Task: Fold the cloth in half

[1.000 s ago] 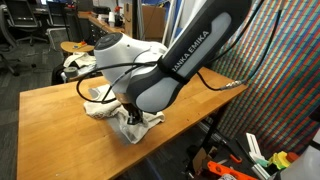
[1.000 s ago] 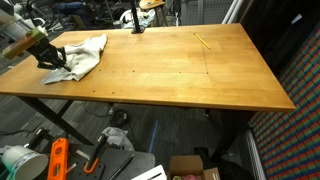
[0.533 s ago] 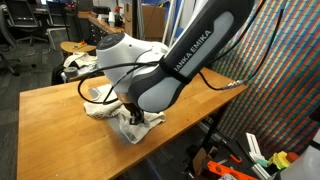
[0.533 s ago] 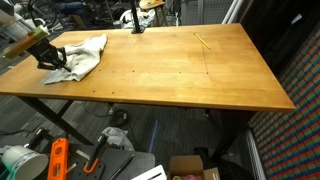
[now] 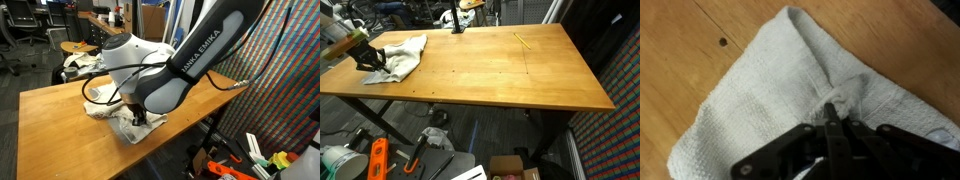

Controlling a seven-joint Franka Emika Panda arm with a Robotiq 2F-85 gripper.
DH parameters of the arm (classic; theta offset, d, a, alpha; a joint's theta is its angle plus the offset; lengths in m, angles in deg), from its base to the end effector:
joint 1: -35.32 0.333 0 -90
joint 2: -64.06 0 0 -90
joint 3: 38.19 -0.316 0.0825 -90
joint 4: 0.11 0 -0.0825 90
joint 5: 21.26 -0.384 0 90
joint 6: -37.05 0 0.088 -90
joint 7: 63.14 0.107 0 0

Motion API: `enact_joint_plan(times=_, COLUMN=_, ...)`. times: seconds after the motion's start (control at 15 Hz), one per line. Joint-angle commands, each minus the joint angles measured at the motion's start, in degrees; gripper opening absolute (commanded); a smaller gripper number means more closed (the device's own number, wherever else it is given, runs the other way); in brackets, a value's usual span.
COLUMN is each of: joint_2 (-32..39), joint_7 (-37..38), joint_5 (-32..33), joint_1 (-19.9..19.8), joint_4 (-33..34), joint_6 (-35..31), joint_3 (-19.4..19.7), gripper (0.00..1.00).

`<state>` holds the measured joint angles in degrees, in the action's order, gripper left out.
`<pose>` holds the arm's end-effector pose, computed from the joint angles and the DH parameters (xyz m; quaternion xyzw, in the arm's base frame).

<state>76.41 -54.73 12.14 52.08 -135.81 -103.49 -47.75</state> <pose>0.4428 0.2212 0.2258 0.9113 0.3788 -0.0098 0.1612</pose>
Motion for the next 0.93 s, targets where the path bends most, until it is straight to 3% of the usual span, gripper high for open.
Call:
enact_joint_plan(times=0.0, joint_2=-0.8, joint_7=-1.2, joint_5=-1.9, joint_1=-1.2, joint_4=-3.0, joint_6=-2.1, joint_3=-0.1, gripper=0.01)
enact_joint_plan(times=0.4, joint_2=-1.4, joint_7=-3.2, joint_5=-4.5, joint_1=-1.5, joint_4=-3.6, joint_6=-2.4, joint_3=-0.5, gripper=0.01)
enact_joint_plan(times=0.87, joint_2=-7.0, joint_7=1.6, joint_5=-4.7, joint_1=-2.5, joint_4=-6.1, joint_6=-4.9, joint_3=1.2, gripper=0.01)
